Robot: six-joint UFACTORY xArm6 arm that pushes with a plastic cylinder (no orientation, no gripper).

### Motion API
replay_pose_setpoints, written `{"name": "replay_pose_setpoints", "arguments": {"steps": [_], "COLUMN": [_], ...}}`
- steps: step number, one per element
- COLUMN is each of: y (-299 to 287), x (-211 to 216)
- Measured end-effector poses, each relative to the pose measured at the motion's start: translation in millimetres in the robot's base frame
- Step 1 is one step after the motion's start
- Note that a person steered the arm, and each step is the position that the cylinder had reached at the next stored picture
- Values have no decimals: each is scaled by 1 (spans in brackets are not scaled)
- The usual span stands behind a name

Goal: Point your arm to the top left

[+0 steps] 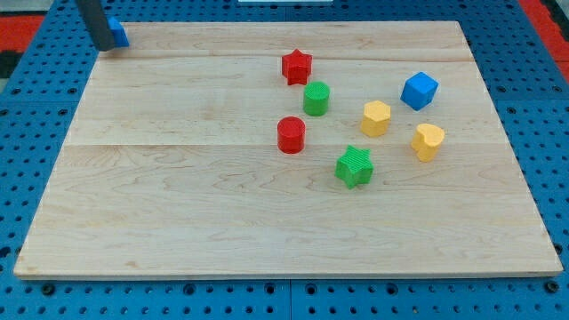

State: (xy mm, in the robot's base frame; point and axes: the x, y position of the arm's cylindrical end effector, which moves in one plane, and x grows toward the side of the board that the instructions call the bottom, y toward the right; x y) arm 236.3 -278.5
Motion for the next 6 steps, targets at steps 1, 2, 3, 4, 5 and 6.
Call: {"name": "replay_pose_setpoints", "arguments": {"steps": [1,2,3,4,5,6], "y": [0,-3,-12,-10,-10,-8], "x": [-35,-44,-25,-5,0,2]}}
